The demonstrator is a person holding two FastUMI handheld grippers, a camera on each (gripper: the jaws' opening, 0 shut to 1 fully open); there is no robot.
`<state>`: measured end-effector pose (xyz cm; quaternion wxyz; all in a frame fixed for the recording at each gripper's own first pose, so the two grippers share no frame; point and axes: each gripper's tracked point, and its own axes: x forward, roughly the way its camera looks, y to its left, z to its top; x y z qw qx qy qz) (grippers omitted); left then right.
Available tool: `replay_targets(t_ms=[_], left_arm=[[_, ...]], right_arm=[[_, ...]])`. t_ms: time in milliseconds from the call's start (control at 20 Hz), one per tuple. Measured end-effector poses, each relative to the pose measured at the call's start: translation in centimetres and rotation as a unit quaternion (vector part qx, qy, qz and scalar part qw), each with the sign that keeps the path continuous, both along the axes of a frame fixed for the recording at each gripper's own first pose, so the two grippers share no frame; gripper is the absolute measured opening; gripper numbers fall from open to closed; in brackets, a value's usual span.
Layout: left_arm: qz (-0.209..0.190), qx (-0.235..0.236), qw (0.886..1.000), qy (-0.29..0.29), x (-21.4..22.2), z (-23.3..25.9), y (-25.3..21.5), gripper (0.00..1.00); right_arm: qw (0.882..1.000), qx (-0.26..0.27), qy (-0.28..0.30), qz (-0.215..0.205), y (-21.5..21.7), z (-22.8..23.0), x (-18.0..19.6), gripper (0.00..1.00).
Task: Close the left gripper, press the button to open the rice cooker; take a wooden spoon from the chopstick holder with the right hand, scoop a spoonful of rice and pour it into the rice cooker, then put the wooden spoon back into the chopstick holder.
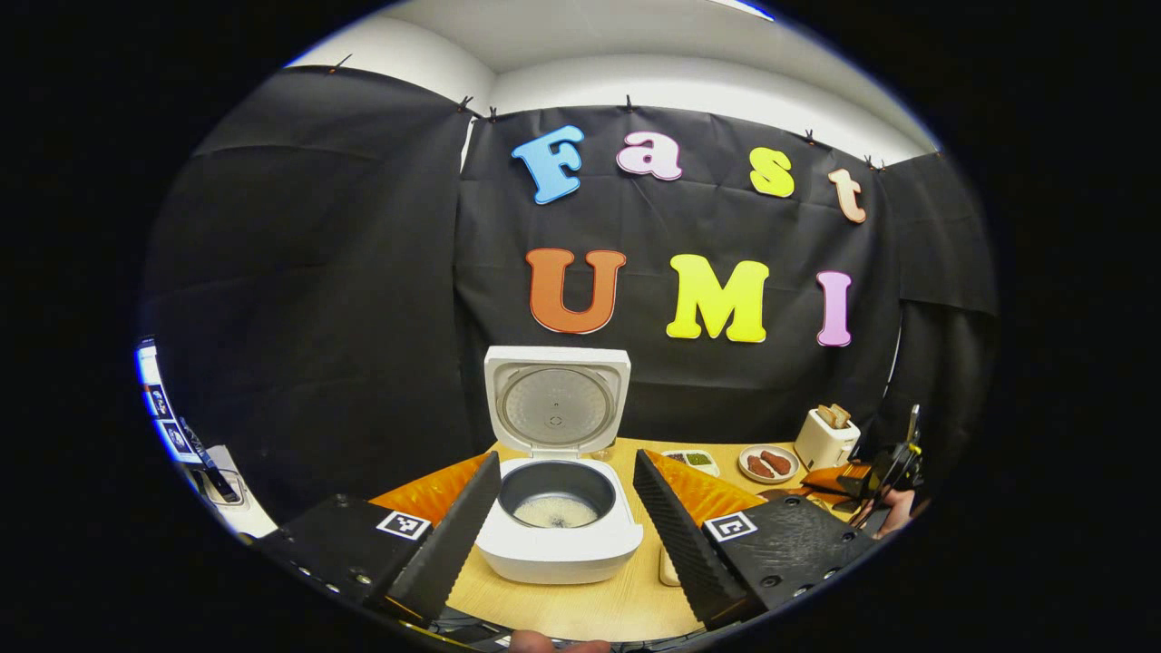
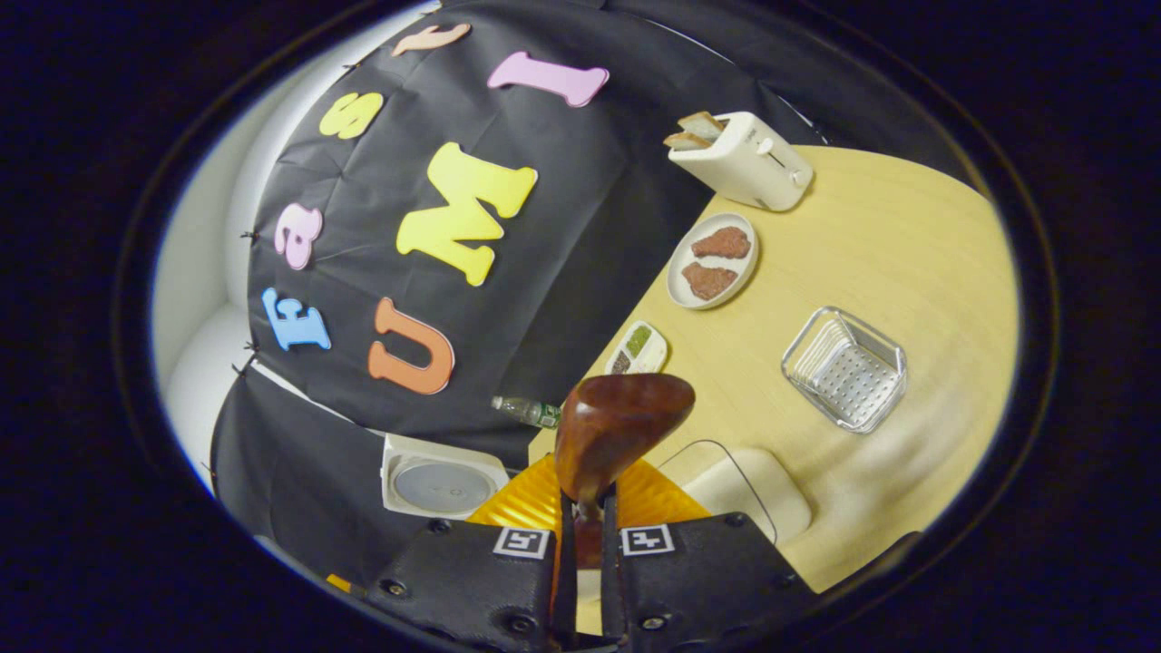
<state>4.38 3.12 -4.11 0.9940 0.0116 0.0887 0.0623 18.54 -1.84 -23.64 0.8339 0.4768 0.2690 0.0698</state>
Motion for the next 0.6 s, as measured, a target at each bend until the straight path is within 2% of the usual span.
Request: replay_targets(t_ms=[300, 600], left_arm=[[0.003, 0.007, 1.0, -0.006, -1.1, -0.6, 1.9, 0.94], [0.038, -0.006, 0.999, -0.01, -3.0, -1.0, 6.1, 0.94]], right_arm=[[0.999, 0.012, -0.028, 0.04, 5.6, 5.9, 1.2, 0.15], [0.993, 0.004, -0.053, 0.107, 15.9, 9.4, 3.9, 0.16]])
